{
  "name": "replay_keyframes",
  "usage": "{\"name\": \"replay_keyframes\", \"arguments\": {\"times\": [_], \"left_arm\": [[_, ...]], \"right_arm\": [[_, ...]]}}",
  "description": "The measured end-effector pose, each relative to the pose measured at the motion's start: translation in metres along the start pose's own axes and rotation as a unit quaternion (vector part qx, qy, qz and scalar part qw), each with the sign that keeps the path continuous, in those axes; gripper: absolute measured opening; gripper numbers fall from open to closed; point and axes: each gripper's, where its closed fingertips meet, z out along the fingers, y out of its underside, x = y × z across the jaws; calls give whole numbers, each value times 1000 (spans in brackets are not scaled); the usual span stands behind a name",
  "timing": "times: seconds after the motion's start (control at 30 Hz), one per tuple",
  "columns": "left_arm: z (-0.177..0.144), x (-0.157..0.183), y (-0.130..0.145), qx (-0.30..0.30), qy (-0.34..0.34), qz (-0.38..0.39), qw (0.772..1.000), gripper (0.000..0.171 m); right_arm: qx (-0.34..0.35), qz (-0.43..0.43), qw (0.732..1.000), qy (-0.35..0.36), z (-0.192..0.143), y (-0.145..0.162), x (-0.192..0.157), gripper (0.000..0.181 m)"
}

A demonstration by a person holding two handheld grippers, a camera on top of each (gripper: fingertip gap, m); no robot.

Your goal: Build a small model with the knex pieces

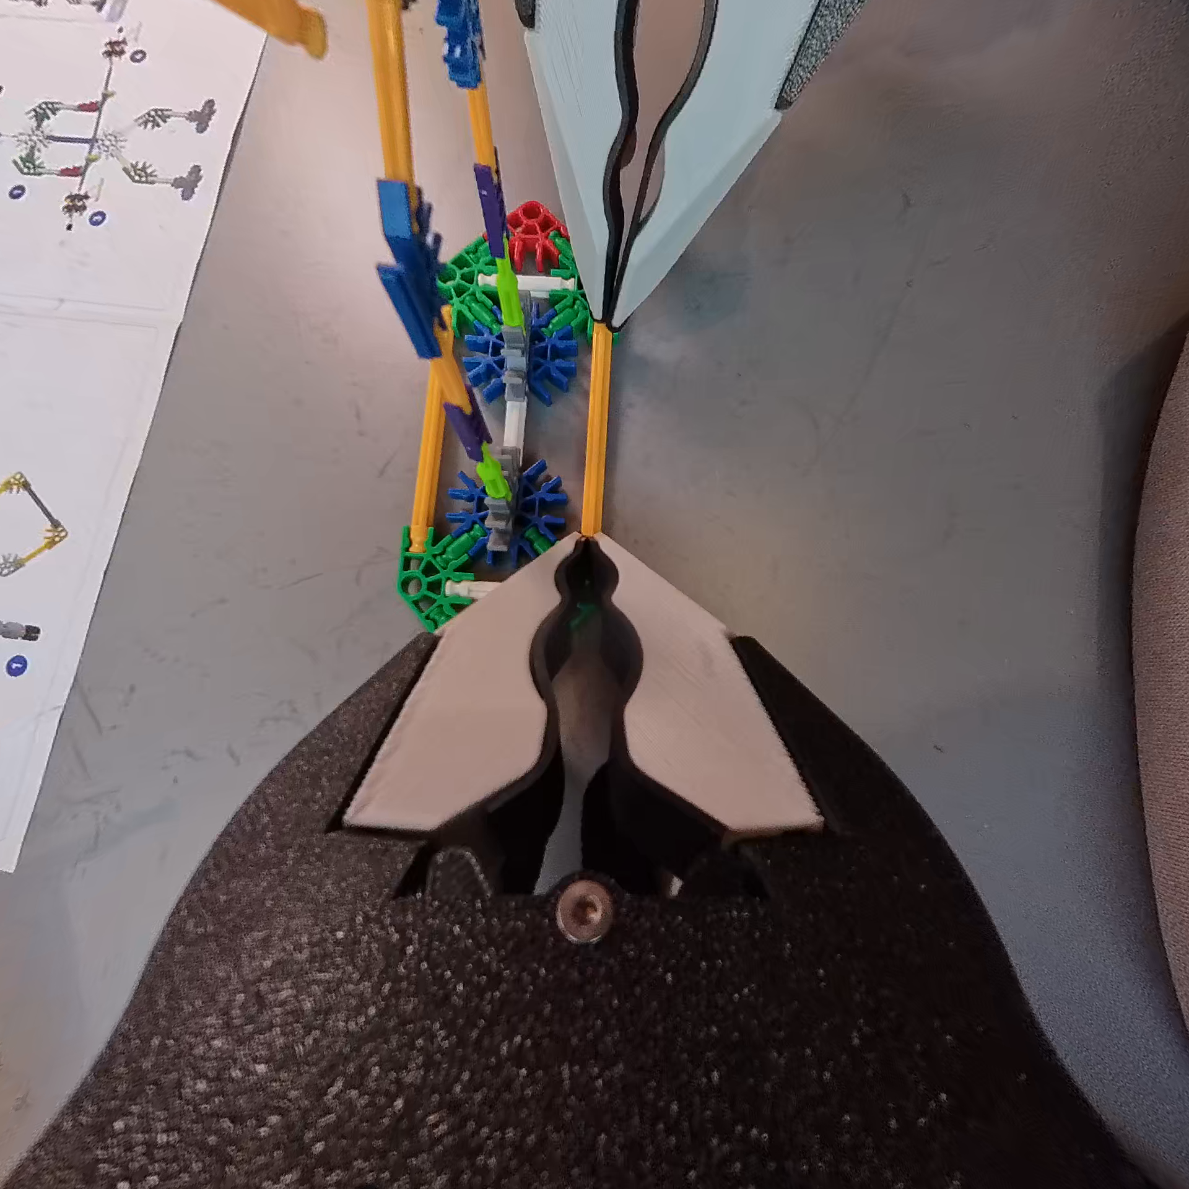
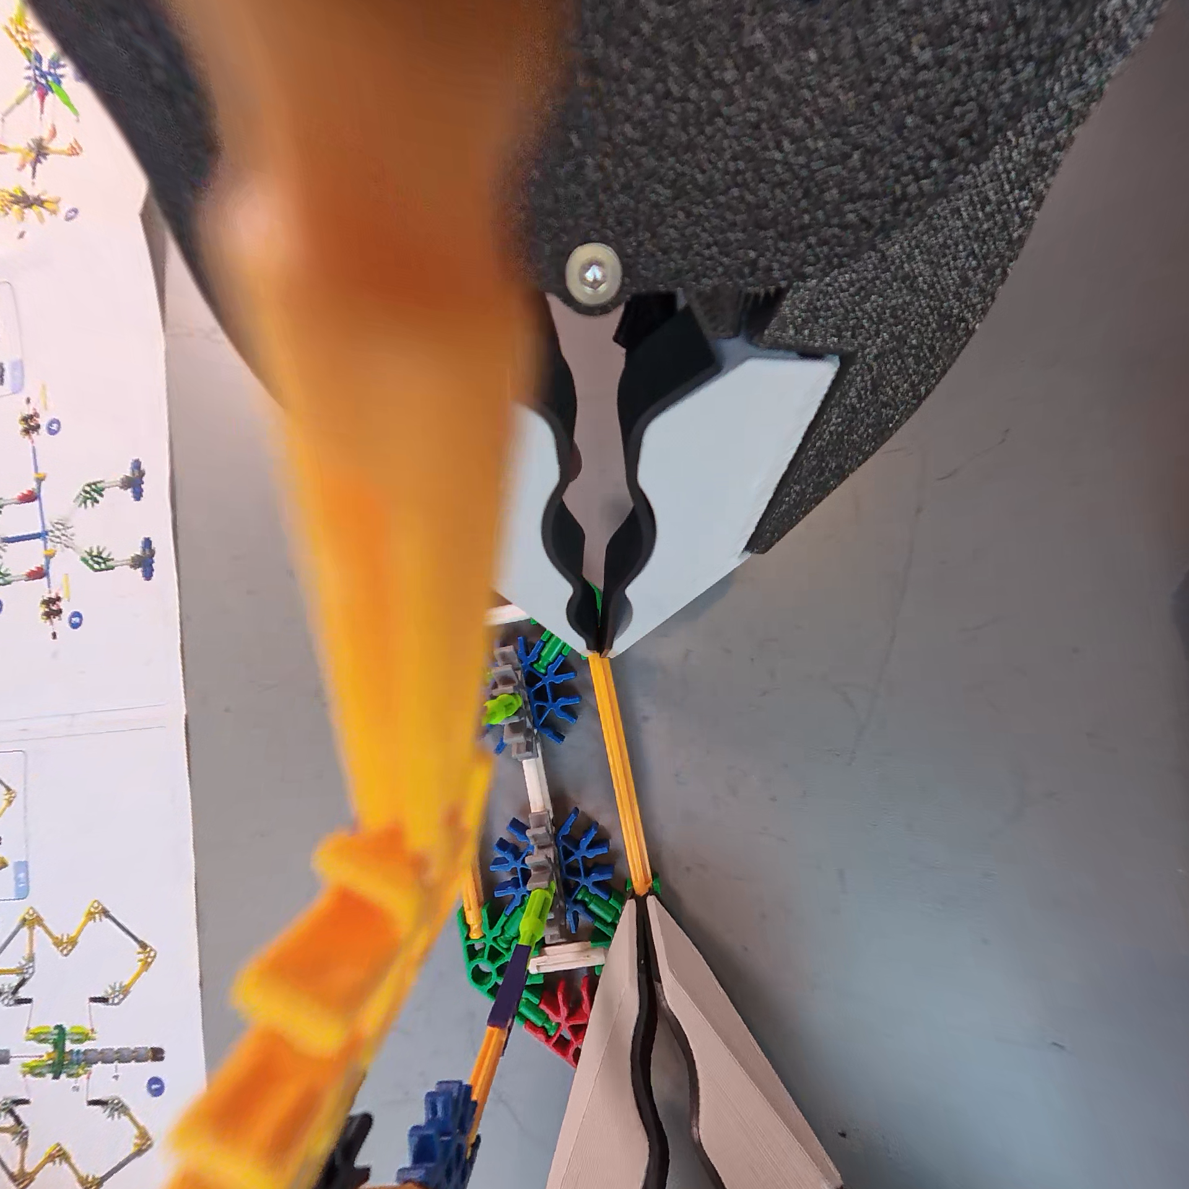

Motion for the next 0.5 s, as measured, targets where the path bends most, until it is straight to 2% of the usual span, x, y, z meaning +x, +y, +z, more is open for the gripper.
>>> {"name": "replay_keyframes", "arguments": {"times": [0.27,0.43,0.5], "left_arm": [[1,0,0,-18,14,-16,1000,0],[-1,-1,-1,17,21,-22,999,0],[-11,-2,-4,45,26,-20,998,11]], "right_arm": [[5,10,999,-32,2,-1,-2,0],[62,25,997,25,0,-2,4,0],[95,44,994,33,-8,-2,1,8]]}}
